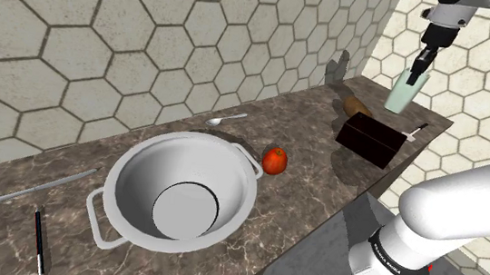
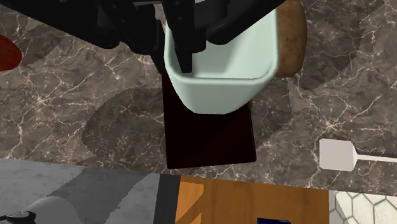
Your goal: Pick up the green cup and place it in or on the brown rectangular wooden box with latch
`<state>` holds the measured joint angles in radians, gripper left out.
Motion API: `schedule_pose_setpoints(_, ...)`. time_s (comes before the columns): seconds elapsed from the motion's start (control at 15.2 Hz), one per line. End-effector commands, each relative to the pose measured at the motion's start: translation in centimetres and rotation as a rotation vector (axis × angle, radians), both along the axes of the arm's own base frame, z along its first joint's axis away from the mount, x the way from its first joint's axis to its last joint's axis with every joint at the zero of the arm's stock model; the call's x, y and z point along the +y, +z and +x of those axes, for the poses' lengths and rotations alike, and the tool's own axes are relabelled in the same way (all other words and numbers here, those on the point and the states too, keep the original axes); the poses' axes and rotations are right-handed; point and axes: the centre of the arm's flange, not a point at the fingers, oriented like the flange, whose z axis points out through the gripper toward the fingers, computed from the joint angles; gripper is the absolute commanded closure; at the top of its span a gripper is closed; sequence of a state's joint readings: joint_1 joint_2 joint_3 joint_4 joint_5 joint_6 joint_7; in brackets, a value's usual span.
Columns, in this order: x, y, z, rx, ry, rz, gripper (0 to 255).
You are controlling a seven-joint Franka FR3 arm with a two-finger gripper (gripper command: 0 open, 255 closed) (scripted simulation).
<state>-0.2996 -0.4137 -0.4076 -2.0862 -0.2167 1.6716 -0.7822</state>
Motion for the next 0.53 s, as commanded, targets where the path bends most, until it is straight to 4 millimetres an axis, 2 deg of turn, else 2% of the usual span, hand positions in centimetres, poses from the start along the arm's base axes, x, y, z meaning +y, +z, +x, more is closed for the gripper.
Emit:
schedule_pose_setpoints(0.0,0.0,-1.3,0.0,0.0,0.0,0.0,255)
schedule_pose_setpoints(0.46,0.0,-5.0,0.0,0.0,0.0,0.0,255)
